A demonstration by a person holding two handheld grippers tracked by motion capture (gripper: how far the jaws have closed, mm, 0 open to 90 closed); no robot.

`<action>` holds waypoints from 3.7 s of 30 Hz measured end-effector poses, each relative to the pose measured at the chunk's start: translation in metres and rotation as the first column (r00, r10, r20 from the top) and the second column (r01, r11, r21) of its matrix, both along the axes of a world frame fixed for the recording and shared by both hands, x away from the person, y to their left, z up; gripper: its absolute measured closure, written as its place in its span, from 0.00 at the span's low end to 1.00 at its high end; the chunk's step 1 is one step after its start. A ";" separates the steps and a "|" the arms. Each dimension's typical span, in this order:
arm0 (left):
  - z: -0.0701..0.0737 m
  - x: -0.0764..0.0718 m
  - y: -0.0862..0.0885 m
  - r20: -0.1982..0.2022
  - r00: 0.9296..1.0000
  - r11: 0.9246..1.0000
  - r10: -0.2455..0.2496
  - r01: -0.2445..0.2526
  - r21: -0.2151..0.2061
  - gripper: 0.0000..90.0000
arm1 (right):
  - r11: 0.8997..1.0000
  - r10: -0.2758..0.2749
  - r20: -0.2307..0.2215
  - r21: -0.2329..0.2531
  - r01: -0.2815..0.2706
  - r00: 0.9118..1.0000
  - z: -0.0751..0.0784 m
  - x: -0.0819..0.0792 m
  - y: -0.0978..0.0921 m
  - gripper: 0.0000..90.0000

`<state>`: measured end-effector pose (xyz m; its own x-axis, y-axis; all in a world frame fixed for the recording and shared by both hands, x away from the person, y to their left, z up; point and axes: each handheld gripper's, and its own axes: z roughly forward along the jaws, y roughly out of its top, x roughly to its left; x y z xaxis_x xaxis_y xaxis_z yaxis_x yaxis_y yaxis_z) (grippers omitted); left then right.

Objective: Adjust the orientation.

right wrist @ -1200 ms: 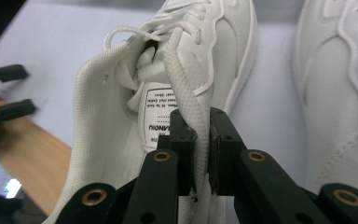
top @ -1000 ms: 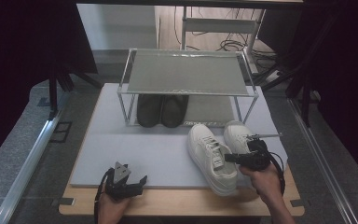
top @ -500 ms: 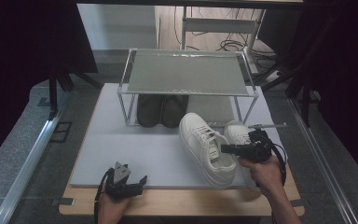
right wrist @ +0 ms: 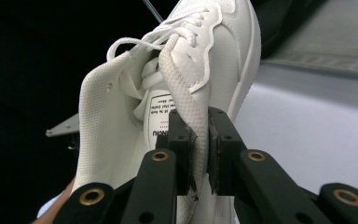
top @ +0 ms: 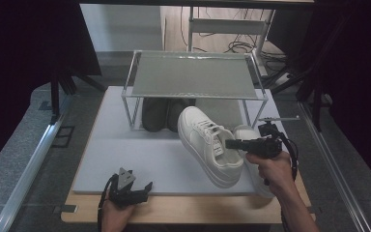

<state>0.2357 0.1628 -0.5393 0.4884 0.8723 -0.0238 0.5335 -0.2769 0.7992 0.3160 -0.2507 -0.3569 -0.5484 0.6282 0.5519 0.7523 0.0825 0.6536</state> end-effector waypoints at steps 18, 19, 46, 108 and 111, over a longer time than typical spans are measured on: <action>0.000 0.000 0.000 -0.004 1.000 1.000 -0.001 0.001 0.002 0.14 | 0.997 0.030 0.018 0.067 -0.032 0.999 0.036 0.006 0.010 0.91; 0.000 0.000 0.000 -0.004 1.000 1.000 -0.001 0.001 0.002 0.14 | 0.997 0.026 0.022 0.070 -0.028 0.999 0.039 0.007 0.011 0.91; 0.000 0.000 0.000 -0.004 1.000 1.000 -0.001 0.001 0.002 0.14 | 0.985 -0.159 0.033 0.077 0.157 0.987 0.055 0.075 0.030 0.91; 0.000 0.000 0.001 -0.003 1.000 1.000 -0.004 0.004 0.005 0.15 | 0.962 -0.248 0.140 0.151 0.227 0.958 0.072 0.119 0.028 0.54; 0.000 0.000 0.001 -0.003 1.000 1.000 -0.004 0.004 0.006 0.15 | 0.962 -0.249 0.154 0.156 0.225 0.956 0.071 0.113 0.023 0.55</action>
